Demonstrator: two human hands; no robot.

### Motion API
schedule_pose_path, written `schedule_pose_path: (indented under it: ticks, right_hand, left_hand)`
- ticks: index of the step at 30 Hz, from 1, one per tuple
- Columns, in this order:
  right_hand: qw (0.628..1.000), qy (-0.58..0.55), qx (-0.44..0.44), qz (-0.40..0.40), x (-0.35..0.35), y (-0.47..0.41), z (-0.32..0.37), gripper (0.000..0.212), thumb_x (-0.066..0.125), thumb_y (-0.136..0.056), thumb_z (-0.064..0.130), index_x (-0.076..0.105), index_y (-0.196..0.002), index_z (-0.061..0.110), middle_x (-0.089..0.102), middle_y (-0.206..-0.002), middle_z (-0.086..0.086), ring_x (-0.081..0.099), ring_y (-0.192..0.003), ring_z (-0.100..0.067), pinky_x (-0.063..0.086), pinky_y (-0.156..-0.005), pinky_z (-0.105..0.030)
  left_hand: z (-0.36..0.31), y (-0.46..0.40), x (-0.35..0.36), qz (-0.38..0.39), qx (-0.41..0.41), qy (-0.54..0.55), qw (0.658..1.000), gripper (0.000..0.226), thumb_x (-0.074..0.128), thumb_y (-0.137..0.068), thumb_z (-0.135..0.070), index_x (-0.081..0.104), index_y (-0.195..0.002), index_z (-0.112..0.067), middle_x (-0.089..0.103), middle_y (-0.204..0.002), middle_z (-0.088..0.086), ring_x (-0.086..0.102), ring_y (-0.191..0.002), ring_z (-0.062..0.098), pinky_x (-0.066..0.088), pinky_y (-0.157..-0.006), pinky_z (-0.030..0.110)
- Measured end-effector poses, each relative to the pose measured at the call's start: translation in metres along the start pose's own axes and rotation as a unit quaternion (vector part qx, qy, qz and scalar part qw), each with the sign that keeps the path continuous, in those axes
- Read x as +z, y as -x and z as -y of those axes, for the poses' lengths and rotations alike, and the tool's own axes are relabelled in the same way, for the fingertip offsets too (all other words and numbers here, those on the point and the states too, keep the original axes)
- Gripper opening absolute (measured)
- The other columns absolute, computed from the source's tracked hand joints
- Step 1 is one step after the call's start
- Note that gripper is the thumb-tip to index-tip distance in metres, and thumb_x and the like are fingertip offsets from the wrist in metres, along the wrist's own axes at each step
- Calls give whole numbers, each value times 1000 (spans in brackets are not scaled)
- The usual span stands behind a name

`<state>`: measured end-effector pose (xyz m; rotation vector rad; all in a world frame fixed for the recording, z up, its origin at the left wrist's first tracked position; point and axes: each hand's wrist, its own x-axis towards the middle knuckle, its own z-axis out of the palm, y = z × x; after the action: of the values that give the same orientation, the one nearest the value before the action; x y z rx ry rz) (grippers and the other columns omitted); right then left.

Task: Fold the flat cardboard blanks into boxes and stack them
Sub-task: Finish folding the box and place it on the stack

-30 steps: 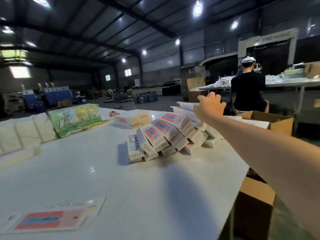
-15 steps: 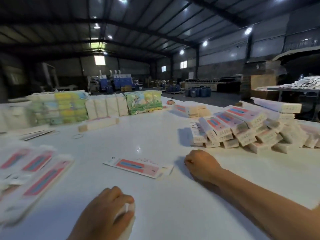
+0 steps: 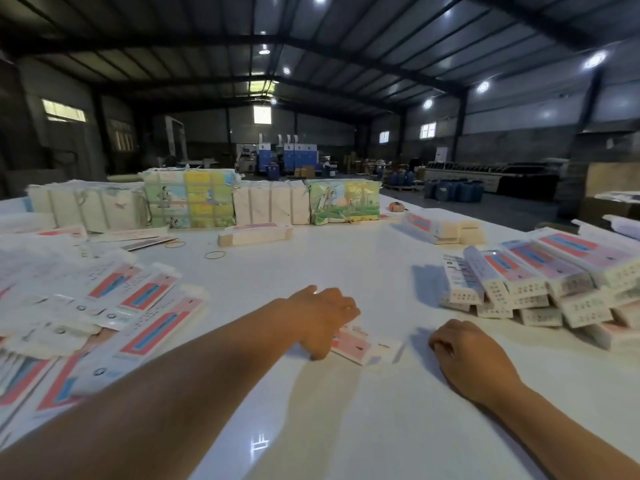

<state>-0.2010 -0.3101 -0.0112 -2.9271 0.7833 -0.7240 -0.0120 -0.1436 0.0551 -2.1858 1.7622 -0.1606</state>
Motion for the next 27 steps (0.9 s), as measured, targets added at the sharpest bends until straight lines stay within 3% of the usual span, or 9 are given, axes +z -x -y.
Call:
schedule_pose_path:
  ticks: [2, 5, 9, 14, 18, 21, 23, 25, 27]
  right_hand:
    - [1000, -12, -4, -3, 1, 0, 0, 24, 45, -94, 14, 69, -88, 12, 62, -94, -2, 52, -94, -21, 41, -78, -32]
    - [1000, -23, -3, -1, 1, -1, 2, 24, 45, -93, 13, 69, -87, 11, 61, -92, -3, 51, -93, -21, 42, -77, -34]
    - [1000, -26, -4, 7, -3, 0, 5, 24, 45, -93, 13, 67, -85, 13, 57, -89, -2, 51, -92, -22, 40, -75, -33]
    - [999, -31, -6, 15, -5, 4, 7, 24, 45, -94, 12, 67, -86, 9, 56, -88, -4, 51, -91, -25, 38, -73, -33]
    - [999, -28, -8, 19, -6, 4, 7, 24, 46, -94, 10, 68, -87, 3, 61, -94, -14, 53, -91, -31, 41, -75, -36]
    - [999, -26, -11, 19, -7, 4, 8, 23, 48, -93, 7, 70, -91, 2, 62, -96, -18, 54, -91, -33, 44, -78, -39]
    - [999, -33, -18, 5, -8, 5, 10, 20, 52, -90, 4, 72, -89, 1, 64, -93, -19, 56, -88, -36, 45, -76, -39]
    - [999, -37, -20, -7, -9, 5, 10, 18, 55, -87, 0, 73, -84, 1, 65, -87, -21, 58, -84, -37, 44, -73, -39]
    - [999, -30, -17, -8, -11, 5, 11, 17, 57, -85, -1, 73, -83, 2, 66, -87, -22, 59, -83, -37, 44, -73, -38]
  left_hand:
    - [-9, -15, 3, 53, -7, -19, 998, 77, 62, -77, -10, 26, -144, -19, 36, -142, 4, 38, -128, 24, 33, -106, 44]
    - [-17, -20, 10, 31, -6, -25, 999, 54, 58, -77, -2, 43, -127, -14, 51, -118, 4, 56, -101, 27, 50, -83, 42]
    - [-24, -8, 19, -62, -36, -35, 997, 35, 44, -87, -2, 48, -119, -14, 53, -114, 4, 51, -105, 25, 43, -74, 37]
    - [-31, 35, 0, -184, -87, 4, 979, 38, 35, -90, -9, 38, -127, -18, 53, -115, 1, 48, -103, 23, 32, -64, 34]
    - [-48, 104, 0, -257, -114, 62, 958, 57, 52, -87, -17, 32, -140, -20, 50, -131, 2, 48, -113, 22, 45, -84, 39]
    - [-56, 138, 27, -280, -121, -9, 952, 74, 84, -56, -23, 59, -124, -8, 67, -114, 11, 66, -98, 30, 48, -85, 58]
    - [-56, 147, 41, -201, -168, -6, 965, 78, 78, -67, -33, 47, -136, -14, 60, -125, 9, 61, -109, 29, 30, -100, 63]
    - [-49, 146, 53, -155, -204, -10, 967, 72, 52, -89, -41, 16, -148, -24, 40, -143, 4, 43, -128, 24, 12, -112, 55]
    - [-42, 143, 62, -171, -201, -12, 965, 67, 42, -92, -49, 10, -146, -28, 35, -145, 3, 39, -129, 21, 13, -113, 51]
